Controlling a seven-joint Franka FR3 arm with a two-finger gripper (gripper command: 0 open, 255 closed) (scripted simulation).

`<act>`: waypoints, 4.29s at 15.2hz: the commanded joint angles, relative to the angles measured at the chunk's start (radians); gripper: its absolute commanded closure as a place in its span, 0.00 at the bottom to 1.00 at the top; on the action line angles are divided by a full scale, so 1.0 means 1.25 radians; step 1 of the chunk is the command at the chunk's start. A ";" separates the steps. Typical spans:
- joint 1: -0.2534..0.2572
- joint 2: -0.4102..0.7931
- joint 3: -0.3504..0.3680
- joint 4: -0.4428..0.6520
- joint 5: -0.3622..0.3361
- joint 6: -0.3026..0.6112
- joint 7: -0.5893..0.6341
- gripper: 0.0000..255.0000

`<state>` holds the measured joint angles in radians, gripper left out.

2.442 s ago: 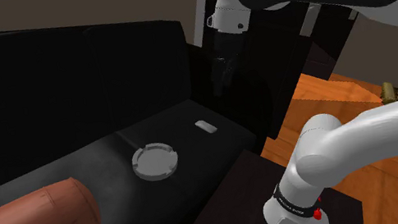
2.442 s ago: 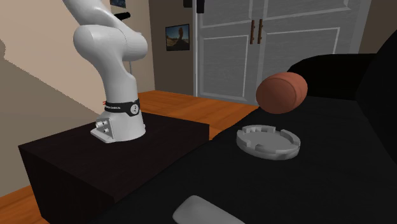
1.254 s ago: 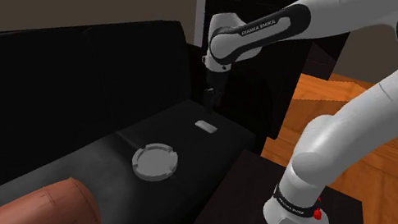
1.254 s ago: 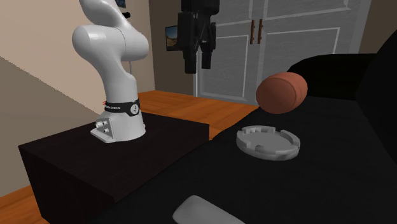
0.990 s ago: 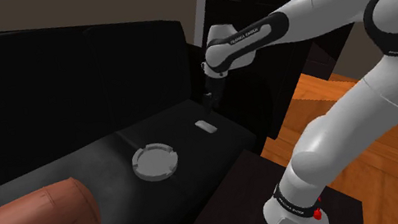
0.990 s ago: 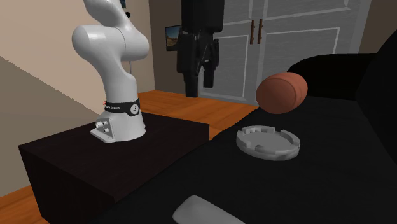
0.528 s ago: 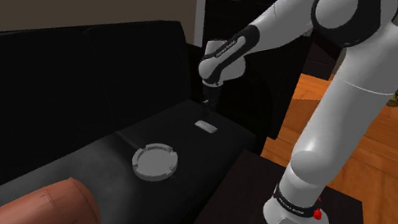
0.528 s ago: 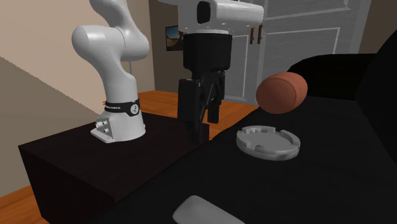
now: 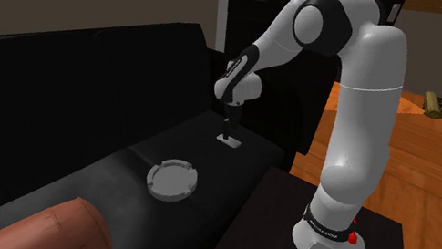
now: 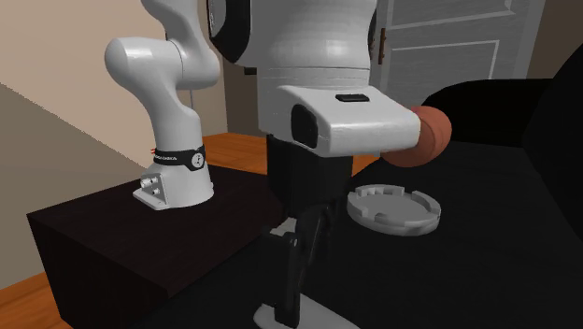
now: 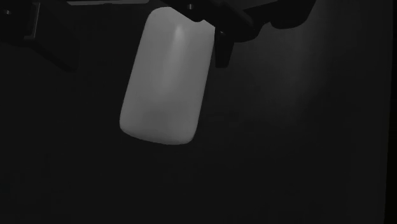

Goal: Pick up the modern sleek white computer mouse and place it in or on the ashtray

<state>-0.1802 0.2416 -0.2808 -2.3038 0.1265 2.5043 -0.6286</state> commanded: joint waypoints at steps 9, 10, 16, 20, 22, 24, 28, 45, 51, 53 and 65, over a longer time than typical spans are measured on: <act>-0.024 0.102 0.025 0.021 0.052 0.078 -0.042 0.00; -0.024 0.103 0.025 0.021 0.051 0.078 -0.042 0.00; -0.024 0.102 0.025 0.021 0.051 0.078 -0.042 1.00; -0.024 0.102 0.025 0.021 0.051 0.078 -0.042 1.00; -0.024 0.103 0.025 0.021 0.052 0.078 -0.042 1.00; -0.024 0.103 0.025 0.021 0.052 0.078 -0.042 1.00; -0.017 0.072 0.015 0.019 0.036 0.052 -0.031 1.00; 0.006 -0.080 -0.018 0.035 -0.044 -0.109 0.026 1.00; 0.077 -0.129 0.029 -0.029 -0.065 -0.090 0.158 1.00; 0.100 -0.140 0.048 -0.042 -0.069 -0.086 0.202 1.00; 0.235 -0.142 0.166 -0.045 -0.072 -0.080 0.457 1.00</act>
<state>0.1009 0.0583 -0.0843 -2.3650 0.0354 2.4029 -0.0822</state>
